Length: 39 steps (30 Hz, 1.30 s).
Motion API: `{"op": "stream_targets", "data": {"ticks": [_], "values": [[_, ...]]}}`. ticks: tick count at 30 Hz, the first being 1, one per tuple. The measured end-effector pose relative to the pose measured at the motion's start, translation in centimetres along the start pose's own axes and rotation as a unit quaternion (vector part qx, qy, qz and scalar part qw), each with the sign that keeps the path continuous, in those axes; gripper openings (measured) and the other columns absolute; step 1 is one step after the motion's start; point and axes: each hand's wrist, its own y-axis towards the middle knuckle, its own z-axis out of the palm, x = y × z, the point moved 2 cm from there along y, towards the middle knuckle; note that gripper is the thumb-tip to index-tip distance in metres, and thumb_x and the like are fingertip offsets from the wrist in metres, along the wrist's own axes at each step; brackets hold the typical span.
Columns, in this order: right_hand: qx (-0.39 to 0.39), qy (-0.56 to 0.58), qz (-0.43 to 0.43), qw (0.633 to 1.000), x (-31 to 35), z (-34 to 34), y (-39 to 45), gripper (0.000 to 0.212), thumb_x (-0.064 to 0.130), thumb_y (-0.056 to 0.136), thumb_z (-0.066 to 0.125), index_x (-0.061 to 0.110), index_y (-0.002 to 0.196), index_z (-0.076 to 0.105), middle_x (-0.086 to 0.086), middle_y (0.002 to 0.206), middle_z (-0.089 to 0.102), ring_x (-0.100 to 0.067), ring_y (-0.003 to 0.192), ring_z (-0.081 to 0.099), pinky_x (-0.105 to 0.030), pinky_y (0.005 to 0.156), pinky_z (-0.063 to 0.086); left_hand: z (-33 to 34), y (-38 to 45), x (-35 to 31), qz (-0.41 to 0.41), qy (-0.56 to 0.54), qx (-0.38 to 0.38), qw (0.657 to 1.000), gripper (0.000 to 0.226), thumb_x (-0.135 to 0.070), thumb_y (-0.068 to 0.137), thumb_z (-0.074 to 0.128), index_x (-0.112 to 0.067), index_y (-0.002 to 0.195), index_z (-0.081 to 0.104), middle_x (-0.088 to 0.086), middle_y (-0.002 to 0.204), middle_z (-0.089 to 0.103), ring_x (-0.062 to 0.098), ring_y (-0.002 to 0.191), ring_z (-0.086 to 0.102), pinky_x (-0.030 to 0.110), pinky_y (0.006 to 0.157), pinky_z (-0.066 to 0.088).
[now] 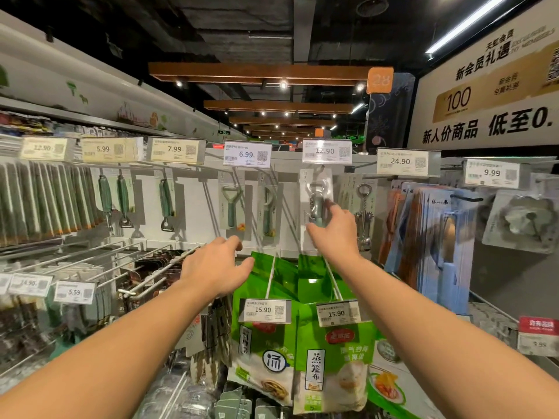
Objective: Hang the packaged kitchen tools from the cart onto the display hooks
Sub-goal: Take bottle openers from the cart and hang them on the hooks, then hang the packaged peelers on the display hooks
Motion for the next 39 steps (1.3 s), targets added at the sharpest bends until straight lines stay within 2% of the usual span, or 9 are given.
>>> {"op": "stream_targets", "data": {"ticks": [2, 6, 9, 13, 20, 25, 29, 34, 39], "values": [[0.014, -0.019, 0.016, 1.0, -0.6, 0.4, 1.8, 0.071, 0.018, 0.088, 0.074, 0.021, 0.152, 0.044, -0.01, 0.139, 0.05, -0.031, 0.112, 0.063, -0.048, 0.104, 0.053, -0.1, 0.2, -0.4, 0.002, -0.013, 0.002, 1.0, 0.052, -0.062, 0.1, 0.046, -0.028, 0.139, 0.053, 0.002, 0.136, 0.062, 0.027, 0.118, 0.061, 0.039, 0.087, 0.05], [0.03, -0.003, 0.035, 0.999, -1.0, 0.5, 2.7, 0.077, 0.009, 0.09, 0.07, 0.025, 0.157, 0.037, -0.005, 0.154, 0.047, -0.027, 0.101, 0.069, -0.042, 0.087, 0.061, -0.3, 0.6, -0.7, 0.007, -0.017, 0.005, 1.0, 0.054, -0.063, 0.1, 0.045, -0.029, 0.14, 0.052, 0.0, 0.135, 0.061, 0.026, 0.119, 0.061, 0.04, 0.091, 0.053], [-0.011, -0.015, 0.038, 0.999, -1.2, 0.5, 2.0, 0.07, 0.013, 0.091, 0.066, 0.018, 0.156, 0.04, -0.013, 0.145, 0.053, -0.028, 0.109, 0.063, -0.046, 0.101, 0.053, -0.1, 0.9, -0.7, 0.002, -0.015, 0.007, 1.0, 0.051, -0.063, 0.099, 0.047, -0.027, 0.135, 0.054, 0.001, 0.13, 0.063, 0.026, 0.114, 0.062, 0.041, 0.089, 0.054], [-0.04, -0.003, 0.053, 0.998, -1.0, 2.0, -0.6, 0.058, 0.023, 0.093, 0.064, 0.013, 0.147, 0.044, -0.015, 0.146, 0.039, -0.032, 0.129, 0.049, -0.041, 0.109, 0.041, 0.0, 1.2, -0.7, -0.012, -0.047, -0.007, 0.999, 0.042, -0.057, 0.098, 0.052, -0.024, 0.123, 0.057, 0.001, 0.12, 0.067, 0.027, 0.108, 0.063, 0.039, 0.081, 0.051], [0.093, 0.104, -0.01, 0.99, 3.6, 10.2, -6.3, 0.034, 0.024, 0.091, 0.069, 0.016, 0.123, 0.063, -0.002, 0.119, 0.063, -0.017, 0.108, 0.059, -0.027, 0.092, 0.044, -0.5, -1.2, 3.2, -0.078, -0.059, -0.064, 0.993, 0.038, -0.053, 0.093, 0.055, -0.022, 0.114, 0.062, 0.003, 0.115, 0.07, 0.031, 0.11, 0.063, 0.041, 0.083, 0.053], [0.193, 0.218, 0.023, 0.956, 8.6, 18.2, -10.7, 0.013, 0.027, 0.082, 0.071, 0.031, 0.09, 0.061, 0.007, 0.093, 0.069, -0.022, 0.088, 0.069, -0.05, 0.088, 0.059, -2.4, -5.9, 10.7, -0.172, -0.056, -0.092, 0.979, 0.034, -0.053, 0.089, 0.055, -0.023, 0.105, 0.062, 0.003, 0.105, 0.07, 0.03, 0.103, 0.065, 0.046, 0.084, 0.058], [0.316, 0.251, 0.017, 0.915, 13.4, 25.3, -16.1, 0.016, 0.028, 0.079, 0.072, 0.029, 0.091, 0.061, 0.004, 0.093, 0.07, -0.022, 0.088, 0.071, -0.053, 0.089, 0.059, -4.4, -12.7, 19.2, -0.259, -0.032, -0.098, 0.96, 0.029, -0.052, 0.091, 0.059, -0.025, 0.101, 0.057, 0.0, 0.102, 0.064, 0.029, 0.099, 0.063, 0.04, 0.079, 0.052], [0.453, 0.259, -0.002, 0.853, 19.4, 34.7, -26.5, 0.026, 0.043, 0.067, 0.068, 0.032, 0.089, 0.06, 0.001, 0.097, 0.071, -0.025, 0.096, 0.072, -0.054, 0.09, 0.058, -6.8, -25.4, 30.6, -0.387, 0.032, -0.045, 0.92, 0.044, -0.056, 0.095, 0.055, -0.023, 0.124, 0.06, 0.005, 0.124, 0.064, 0.03, 0.116, 0.062, 0.043, 0.092, 0.053], [0.554, 0.235, -0.004, 0.799, 24.1, 42.5, -39.1, 0.027, 0.016, 0.083, 0.079, 0.029, 0.082, 0.055, -0.004, 0.092, 0.068, -0.032, 0.096, 0.072, -0.049, 0.094, 0.056, -7.7, -40.4, 39.2, -0.52, 0.042, -0.002, 0.853, 0.063, -0.066, 0.083, 0.046, -0.03, 0.134, 0.057, 0.004, 0.133, 0.063, 0.03, 0.125, 0.062, 0.047, 0.102, 0.052]]}}
